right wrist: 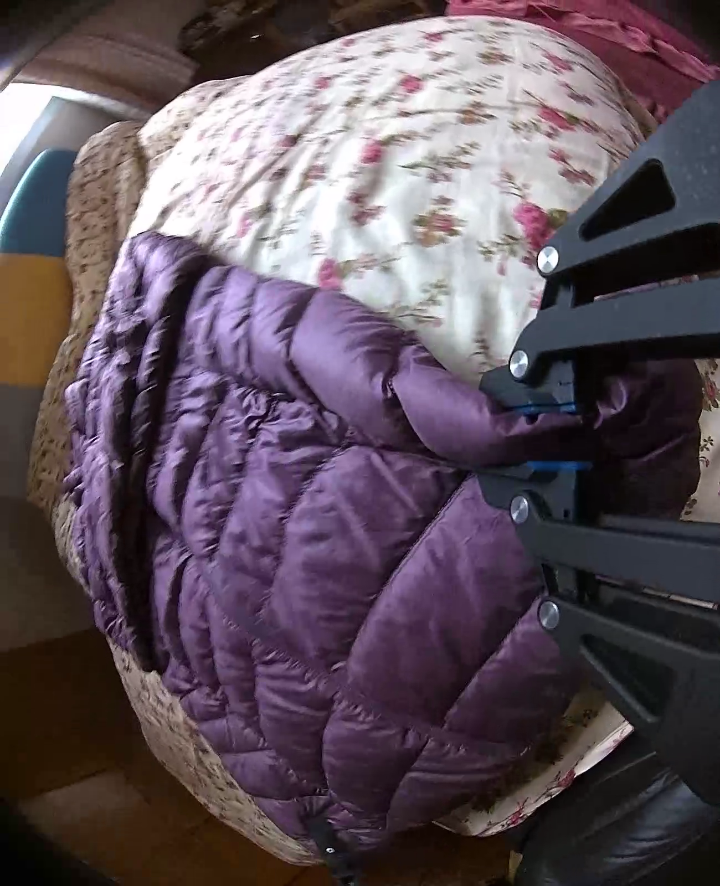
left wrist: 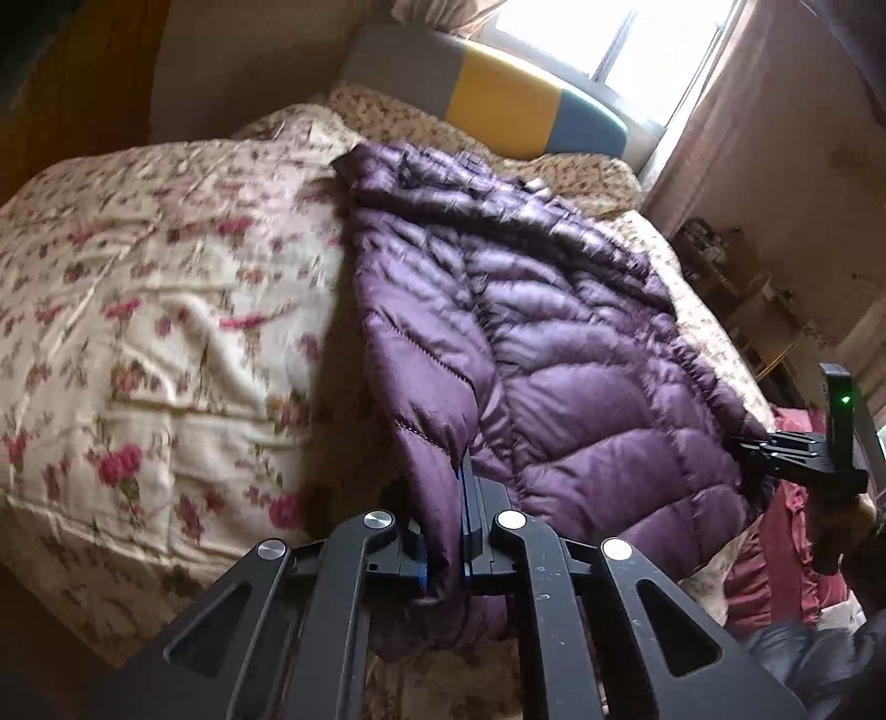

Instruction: Fold large clothes

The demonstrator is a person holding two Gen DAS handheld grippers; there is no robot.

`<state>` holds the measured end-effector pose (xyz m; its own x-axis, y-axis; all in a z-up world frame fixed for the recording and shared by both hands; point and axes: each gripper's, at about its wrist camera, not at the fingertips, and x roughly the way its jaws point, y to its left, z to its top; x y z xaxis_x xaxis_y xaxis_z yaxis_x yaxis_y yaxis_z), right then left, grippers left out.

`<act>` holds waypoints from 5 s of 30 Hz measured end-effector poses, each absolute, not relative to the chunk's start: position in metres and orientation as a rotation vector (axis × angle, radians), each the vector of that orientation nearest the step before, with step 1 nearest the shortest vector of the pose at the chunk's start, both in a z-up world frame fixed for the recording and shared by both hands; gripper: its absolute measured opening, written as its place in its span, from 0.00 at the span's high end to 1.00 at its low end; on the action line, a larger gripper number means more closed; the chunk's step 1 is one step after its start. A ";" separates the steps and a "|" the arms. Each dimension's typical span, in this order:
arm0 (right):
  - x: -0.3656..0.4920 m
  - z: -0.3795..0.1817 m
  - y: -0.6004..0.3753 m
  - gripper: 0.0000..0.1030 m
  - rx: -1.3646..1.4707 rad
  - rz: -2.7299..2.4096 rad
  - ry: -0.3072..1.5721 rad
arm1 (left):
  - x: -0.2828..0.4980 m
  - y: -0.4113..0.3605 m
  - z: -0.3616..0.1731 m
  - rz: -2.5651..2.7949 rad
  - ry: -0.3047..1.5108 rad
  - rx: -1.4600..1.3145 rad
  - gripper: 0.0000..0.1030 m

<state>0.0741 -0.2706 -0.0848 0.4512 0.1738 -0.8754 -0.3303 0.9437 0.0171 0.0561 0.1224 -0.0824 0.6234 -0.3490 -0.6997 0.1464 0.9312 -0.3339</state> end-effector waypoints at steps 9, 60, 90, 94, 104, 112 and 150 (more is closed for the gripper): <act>0.108 -0.034 -0.261 0.92 -0.192 0.313 0.912 | 0.095 0.121 -0.038 -0.351 0.748 -0.288 0.95; 0.382 -0.005 -0.339 0.02 0.314 0.061 0.824 | 0.354 0.200 -0.086 -0.172 0.843 -0.628 0.20; 0.292 -0.084 -0.250 0.92 -0.392 0.029 1.014 | 0.297 0.149 -0.107 -0.277 0.924 -0.505 0.86; 0.261 -0.080 -0.253 0.92 -0.436 0.058 1.028 | 0.275 0.149 -0.106 -0.299 0.932 -0.498 0.86; 0.146 -0.072 -0.253 0.92 -0.479 0.120 1.072 | 0.176 0.154 -0.104 -0.335 0.948 -0.505 0.86; 0.126 -0.049 -0.269 0.53 -0.365 0.128 1.090 | 0.147 0.174 -0.087 -0.288 0.917 -0.538 0.43; 0.275 -0.068 -0.257 0.97 -0.216 -0.197 0.890 | 0.291 0.104 -0.084 0.005 0.878 -0.194 0.99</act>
